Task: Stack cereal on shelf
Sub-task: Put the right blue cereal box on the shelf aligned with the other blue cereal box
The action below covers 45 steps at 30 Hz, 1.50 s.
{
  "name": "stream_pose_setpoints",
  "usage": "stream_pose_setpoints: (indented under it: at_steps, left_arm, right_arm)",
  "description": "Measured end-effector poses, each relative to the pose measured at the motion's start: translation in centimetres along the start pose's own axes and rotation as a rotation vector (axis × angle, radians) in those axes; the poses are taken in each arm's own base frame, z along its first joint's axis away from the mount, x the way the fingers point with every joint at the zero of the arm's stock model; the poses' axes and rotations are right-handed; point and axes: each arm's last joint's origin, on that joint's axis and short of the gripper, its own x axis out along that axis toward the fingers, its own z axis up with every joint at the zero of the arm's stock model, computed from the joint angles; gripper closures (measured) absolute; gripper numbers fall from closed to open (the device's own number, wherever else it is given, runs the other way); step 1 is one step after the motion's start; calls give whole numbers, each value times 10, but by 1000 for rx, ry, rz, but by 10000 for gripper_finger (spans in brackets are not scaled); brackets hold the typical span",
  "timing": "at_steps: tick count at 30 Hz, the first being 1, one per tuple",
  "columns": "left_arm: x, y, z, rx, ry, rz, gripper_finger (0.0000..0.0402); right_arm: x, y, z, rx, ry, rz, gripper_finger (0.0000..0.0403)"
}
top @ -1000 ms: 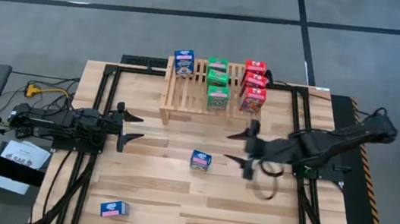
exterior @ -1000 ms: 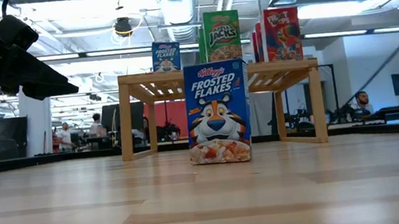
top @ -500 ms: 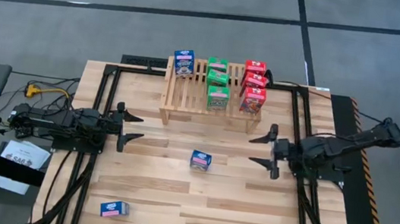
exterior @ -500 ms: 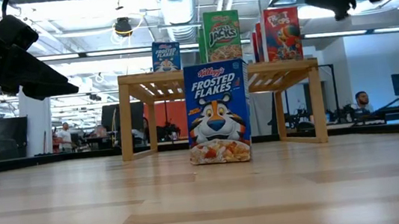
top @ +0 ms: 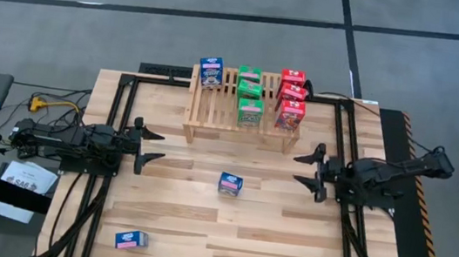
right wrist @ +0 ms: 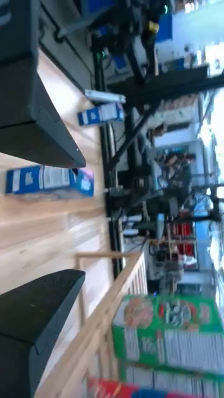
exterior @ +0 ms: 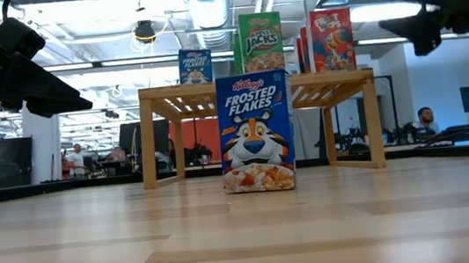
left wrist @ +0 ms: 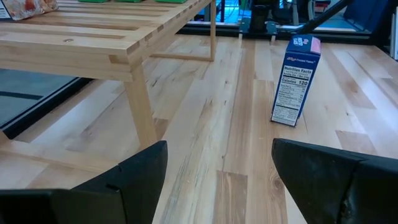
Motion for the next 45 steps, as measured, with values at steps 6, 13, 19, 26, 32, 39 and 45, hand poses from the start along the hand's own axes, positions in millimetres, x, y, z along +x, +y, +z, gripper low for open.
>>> stream_pose_setpoints:
  at_steps: [6,13,19,26,32,39,45]
  left_arm:
    - [0,0,0,0,0,0,123]
    - [0,0,0,0,0,0,123]
    - [0,0,0,0,0,0,123]
    - [0,0,0,0,0,0,123]
    - [0,0,0,0,0,0,123]
    - [0,0,0,0,-1,0,123]
    - [0,0,2,13,-29,0,123]
  right_arm:
    - [-3,-9,-11,65,99,-76,96]
    - [-2,-11,-17,80,156,-101,96]
    - [-2,-11,-18,152,162,-108,96]
    - [-2,-11,-18,152,165,-109,96]
    - [-2,-11,-18,153,167,-109,96]
    - [-2,-11,-19,153,168,-109,96]
    - [-2,-11,-19,152,168,-109,96]
